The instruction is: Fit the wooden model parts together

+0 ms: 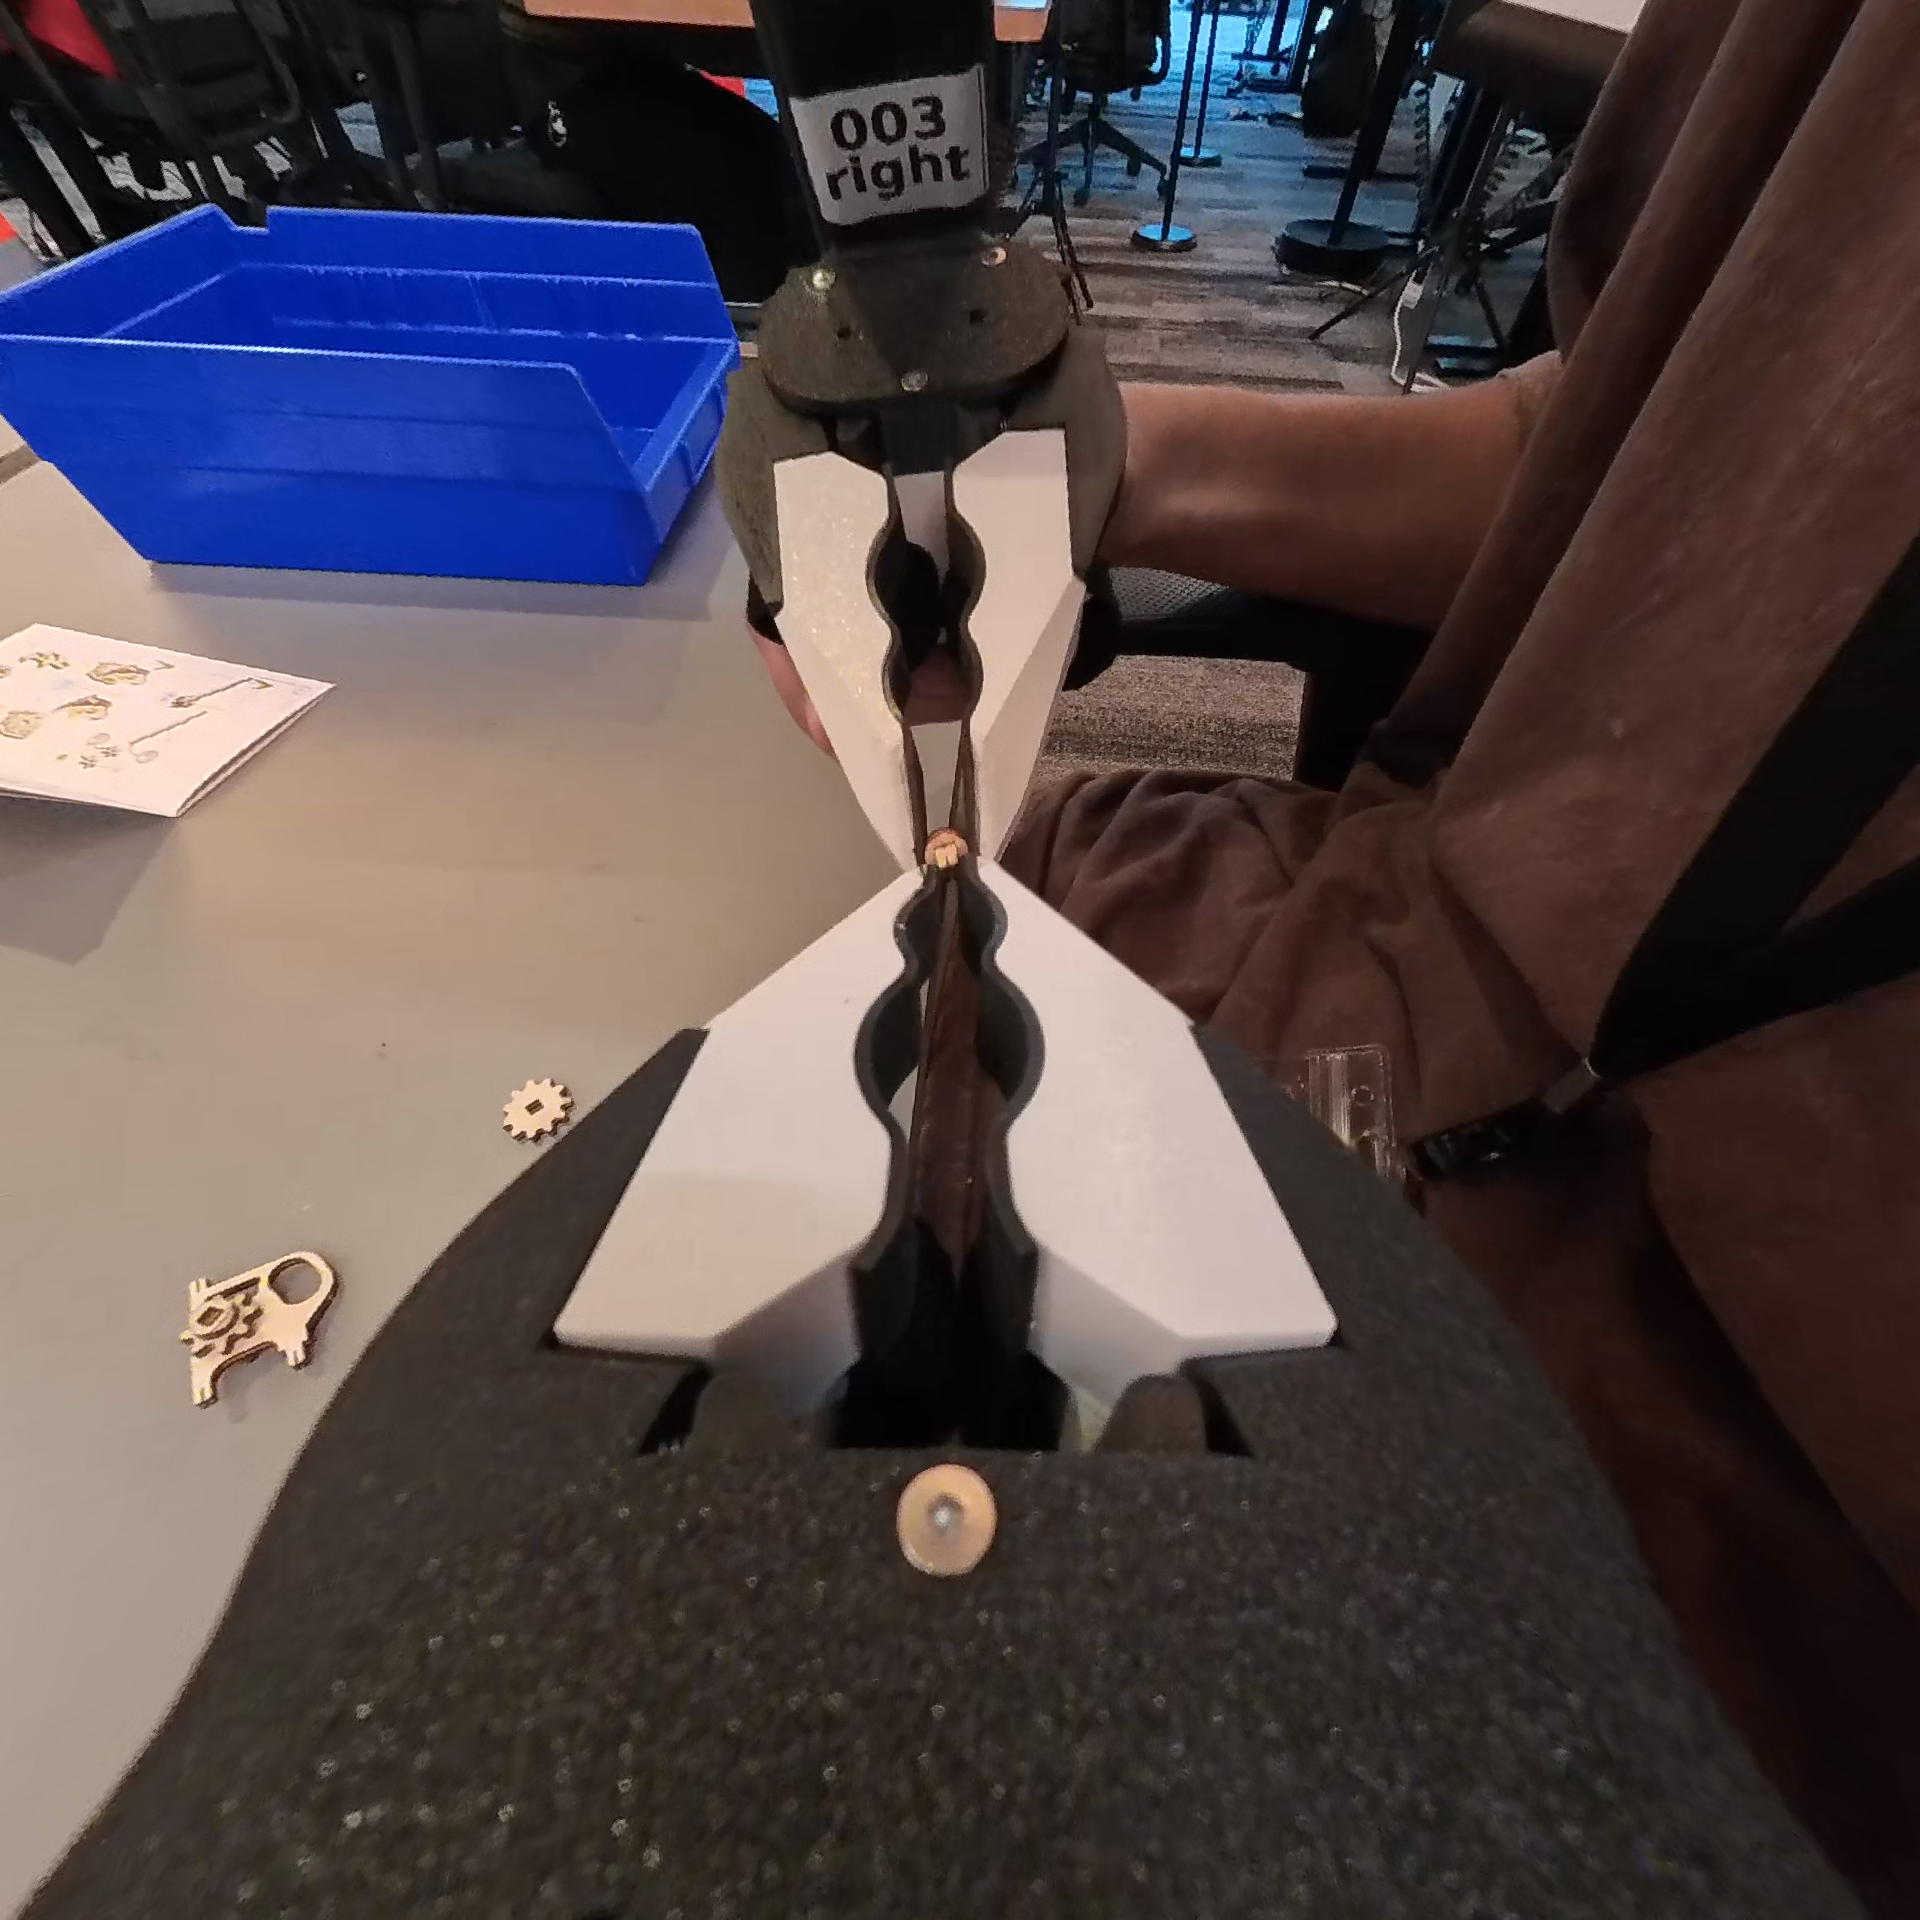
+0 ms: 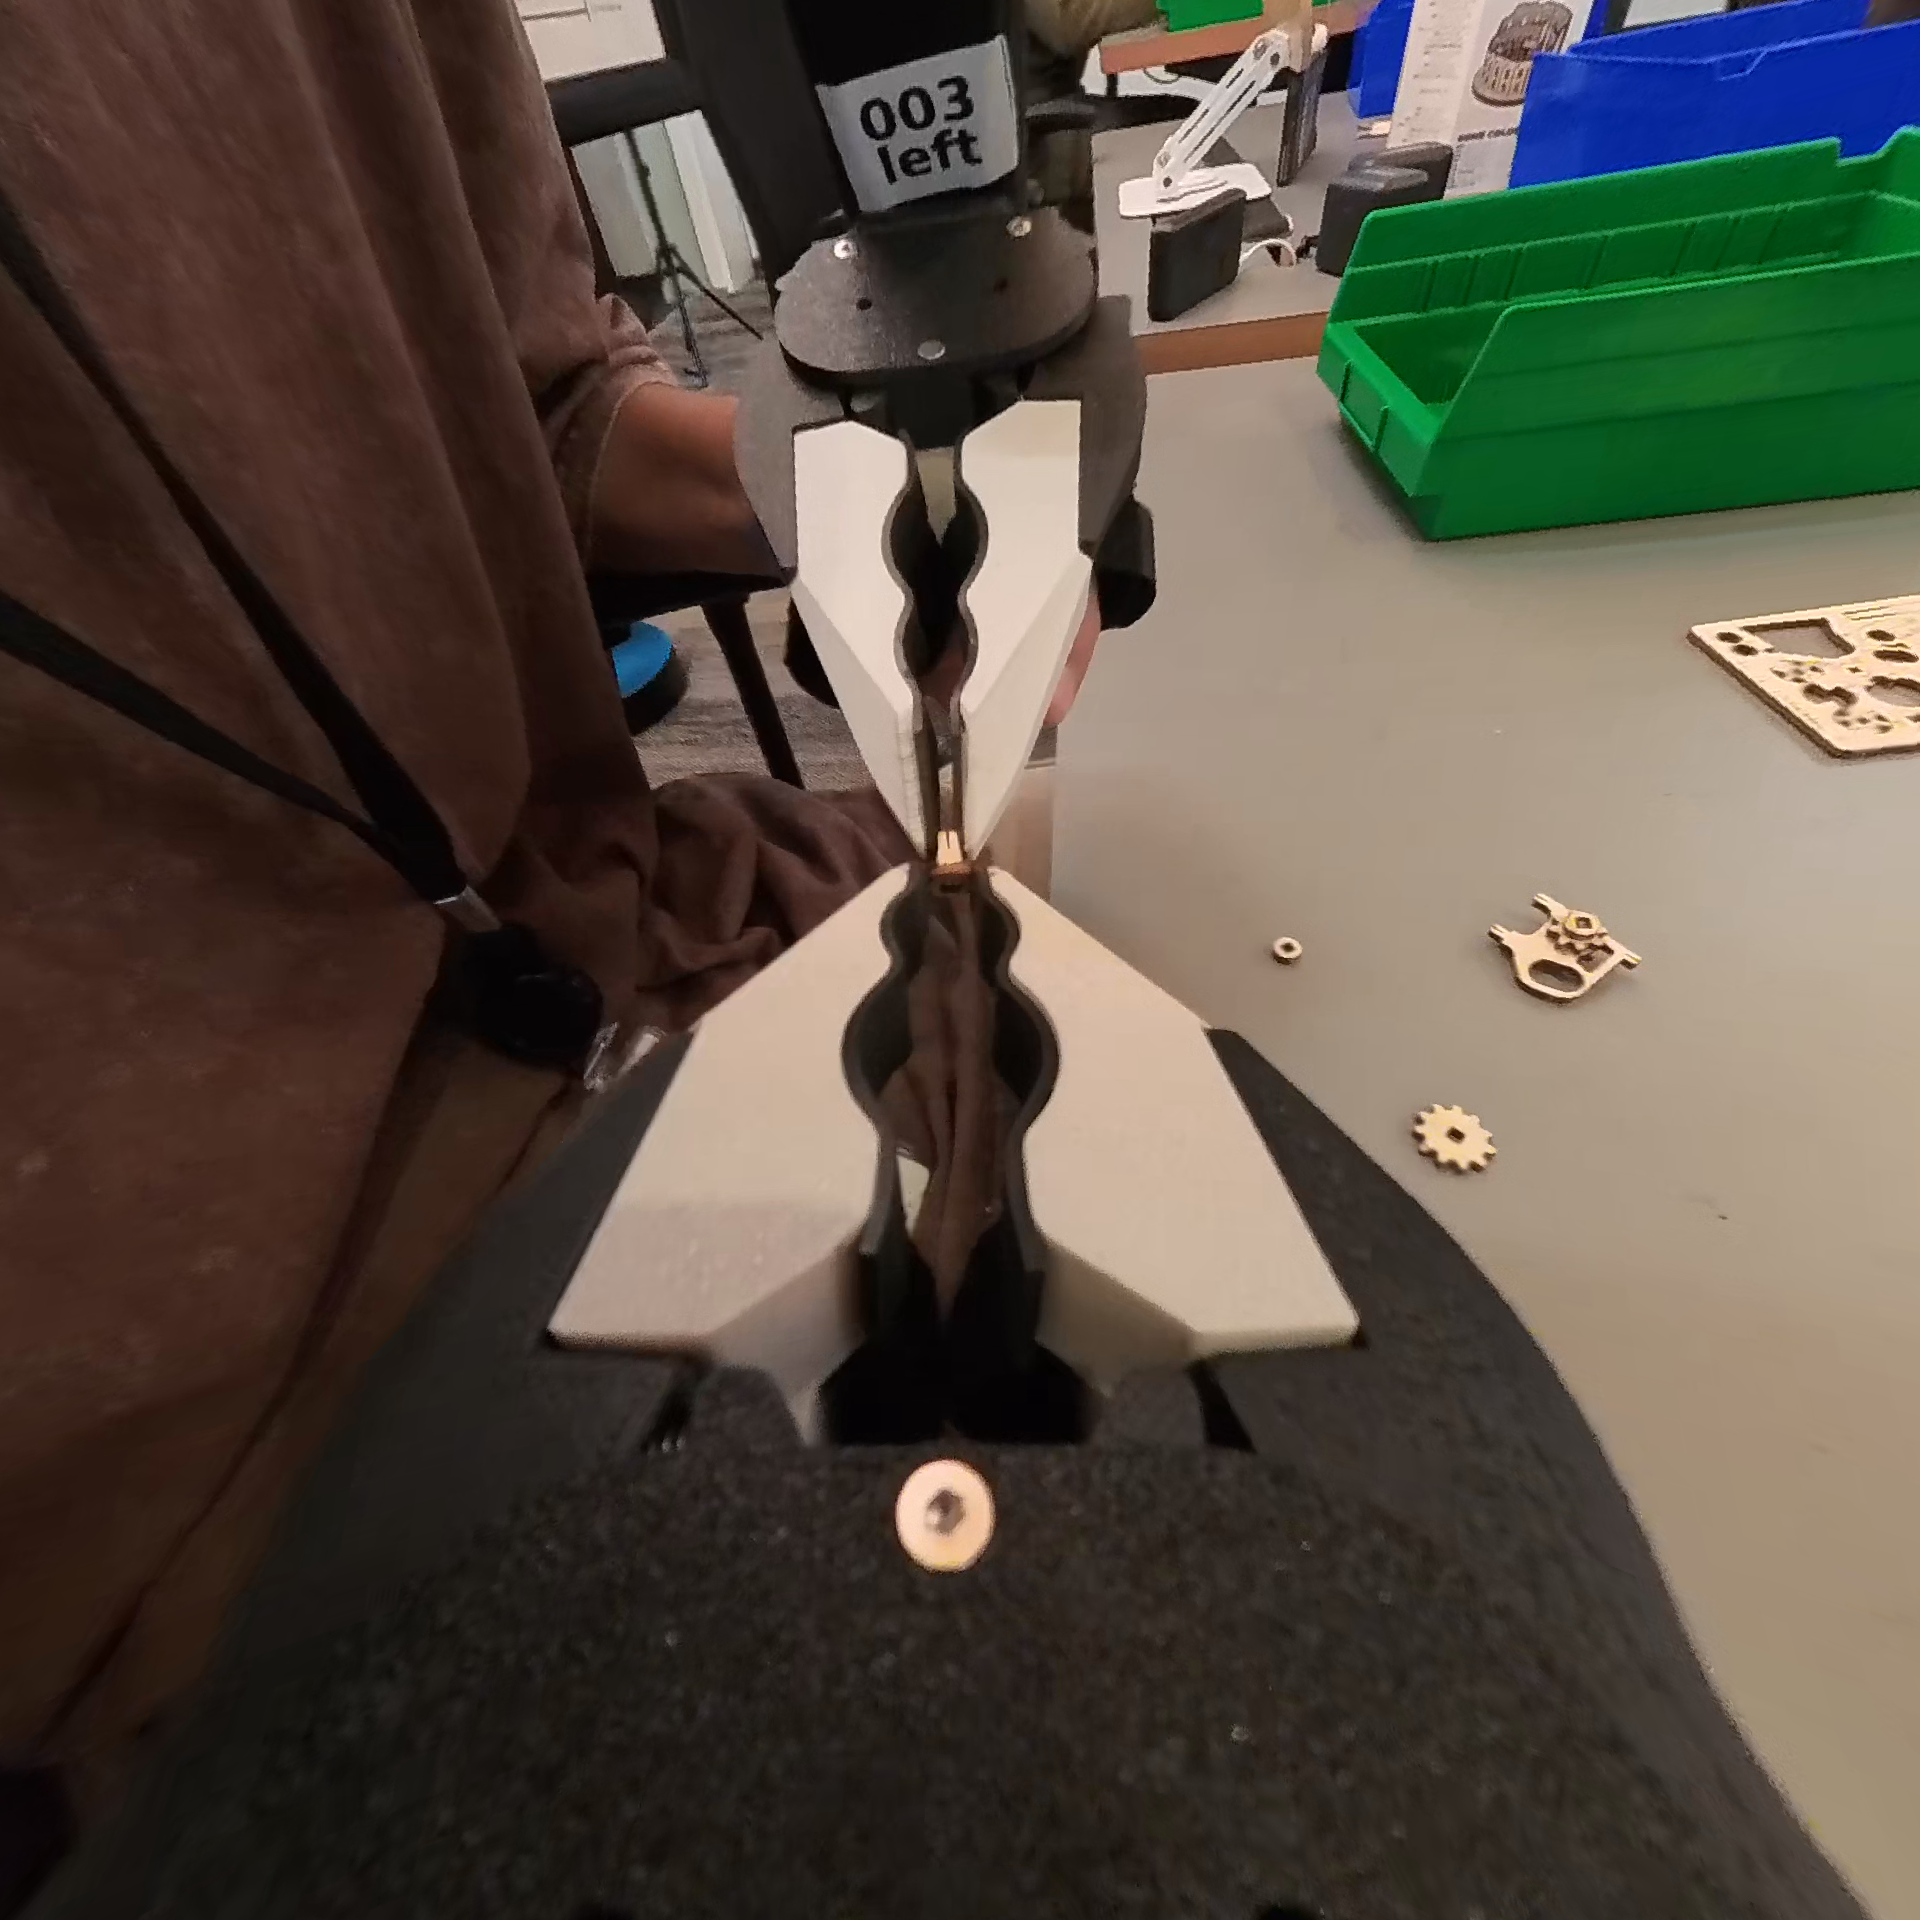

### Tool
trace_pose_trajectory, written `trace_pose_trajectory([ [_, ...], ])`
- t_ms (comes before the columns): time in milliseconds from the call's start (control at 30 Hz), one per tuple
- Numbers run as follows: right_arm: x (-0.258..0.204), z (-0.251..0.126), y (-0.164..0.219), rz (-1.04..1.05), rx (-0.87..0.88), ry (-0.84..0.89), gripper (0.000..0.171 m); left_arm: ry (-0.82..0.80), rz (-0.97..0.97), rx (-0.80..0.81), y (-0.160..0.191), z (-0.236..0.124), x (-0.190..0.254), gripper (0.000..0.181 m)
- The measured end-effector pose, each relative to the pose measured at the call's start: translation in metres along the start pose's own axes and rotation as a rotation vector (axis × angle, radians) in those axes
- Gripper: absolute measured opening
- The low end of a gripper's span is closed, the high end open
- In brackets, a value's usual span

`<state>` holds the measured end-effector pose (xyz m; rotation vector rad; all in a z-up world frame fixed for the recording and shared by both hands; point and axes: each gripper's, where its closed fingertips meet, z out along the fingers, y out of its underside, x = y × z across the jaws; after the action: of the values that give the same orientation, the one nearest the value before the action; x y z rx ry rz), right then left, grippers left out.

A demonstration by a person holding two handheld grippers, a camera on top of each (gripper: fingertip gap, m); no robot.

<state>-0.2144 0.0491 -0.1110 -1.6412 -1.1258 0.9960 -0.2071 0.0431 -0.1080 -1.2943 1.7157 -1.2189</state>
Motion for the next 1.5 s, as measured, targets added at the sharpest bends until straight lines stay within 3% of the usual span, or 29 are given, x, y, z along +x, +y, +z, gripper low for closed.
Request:
trace_pose_trajectory([
  [33,0.0,0.0,0.0,0.017,0.006,-0.003,0.01,0.003,-0.008,0.003,0.0,0.0,0.0,0.002],
  [233,0.002,-0.001,0.002,0.033,0.019,0.012,0.008,-0.002,-0.02,0.006,0.0,0.0,-0.002,0.002],
  [467,0.013,-0.006,-0.003,0.014,0.05,0.08,0.008,0.027,-0.138,0.125,-0.017,-0.008,-0.006,0.002],
  [633,0.024,-0.016,-0.019,0.004,0.152,0.147,0.008,0.058,-0.202,0.231,-0.033,-0.016,-0.007,0.002],
  [833,0.018,-0.025,-0.039,0.025,0.273,0.106,0.007,0.1,-0.285,0.339,-0.049,-0.025,-0.01,0.001],
  [1133,0.004,-0.028,-0.061,0.019,0.394,0.042,0.006,0.114,-0.305,0.359,-0.052,-0.025,-0.009,0.001],
  [1500,-0.001,-0.021,-0.055,0.012,0.354,0.027,0.006,0.131,-0.307,0.355,-0.052,-0.022,-0.007,0.002],
])
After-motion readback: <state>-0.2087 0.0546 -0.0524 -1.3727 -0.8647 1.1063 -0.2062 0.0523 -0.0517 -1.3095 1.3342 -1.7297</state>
